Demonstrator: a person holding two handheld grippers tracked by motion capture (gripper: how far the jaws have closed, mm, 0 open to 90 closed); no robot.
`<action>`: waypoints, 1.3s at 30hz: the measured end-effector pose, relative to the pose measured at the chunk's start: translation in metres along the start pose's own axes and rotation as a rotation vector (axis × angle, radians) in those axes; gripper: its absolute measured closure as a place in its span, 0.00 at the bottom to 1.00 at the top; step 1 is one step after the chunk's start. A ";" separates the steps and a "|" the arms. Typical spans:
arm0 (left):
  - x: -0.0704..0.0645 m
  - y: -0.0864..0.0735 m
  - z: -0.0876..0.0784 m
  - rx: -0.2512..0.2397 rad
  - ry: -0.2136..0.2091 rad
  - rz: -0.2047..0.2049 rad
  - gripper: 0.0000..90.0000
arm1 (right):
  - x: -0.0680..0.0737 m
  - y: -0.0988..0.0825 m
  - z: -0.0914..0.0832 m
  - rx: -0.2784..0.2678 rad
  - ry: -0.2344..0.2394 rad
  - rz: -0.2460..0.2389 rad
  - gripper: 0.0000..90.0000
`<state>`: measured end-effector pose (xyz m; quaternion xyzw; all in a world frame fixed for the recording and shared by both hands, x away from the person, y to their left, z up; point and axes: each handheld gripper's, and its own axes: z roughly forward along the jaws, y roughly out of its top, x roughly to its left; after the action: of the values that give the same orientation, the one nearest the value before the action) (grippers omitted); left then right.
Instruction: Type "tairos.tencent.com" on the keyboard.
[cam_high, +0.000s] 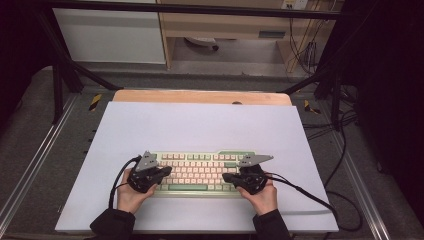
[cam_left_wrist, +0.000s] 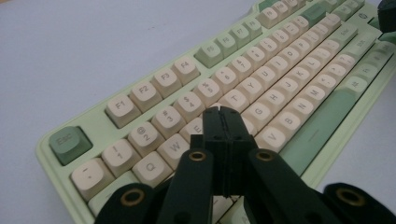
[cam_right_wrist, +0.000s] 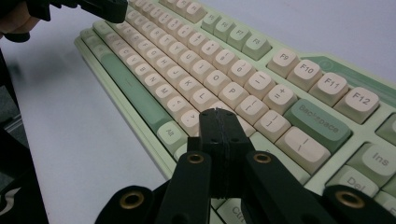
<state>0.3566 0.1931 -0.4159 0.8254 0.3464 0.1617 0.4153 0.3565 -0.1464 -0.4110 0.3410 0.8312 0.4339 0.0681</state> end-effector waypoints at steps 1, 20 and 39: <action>0.001 -0.001 -0.002 0.000 0.000 0.000 1.00 | 0.001 0.001 0.000 0.000 -0.001 0.001 1.00; 0.015 -0.027 -0.029 -0.010 0.016 -0.025 1.00 | 0.015 0.027 0.029 0.004 -0.014 -0.024 1.00; 0.019 -0.030 -0.029 -0.007 0.011 -0.035 1.00 | 0.010 0.033 0.064 0.038 -0.061 -0.009 1.00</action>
<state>0.3407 0.2352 -0.4228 0.8168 0.3626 0.1600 0.4193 0.3920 -0.0843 -0.4230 0.3518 0.8383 0.4069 0.0888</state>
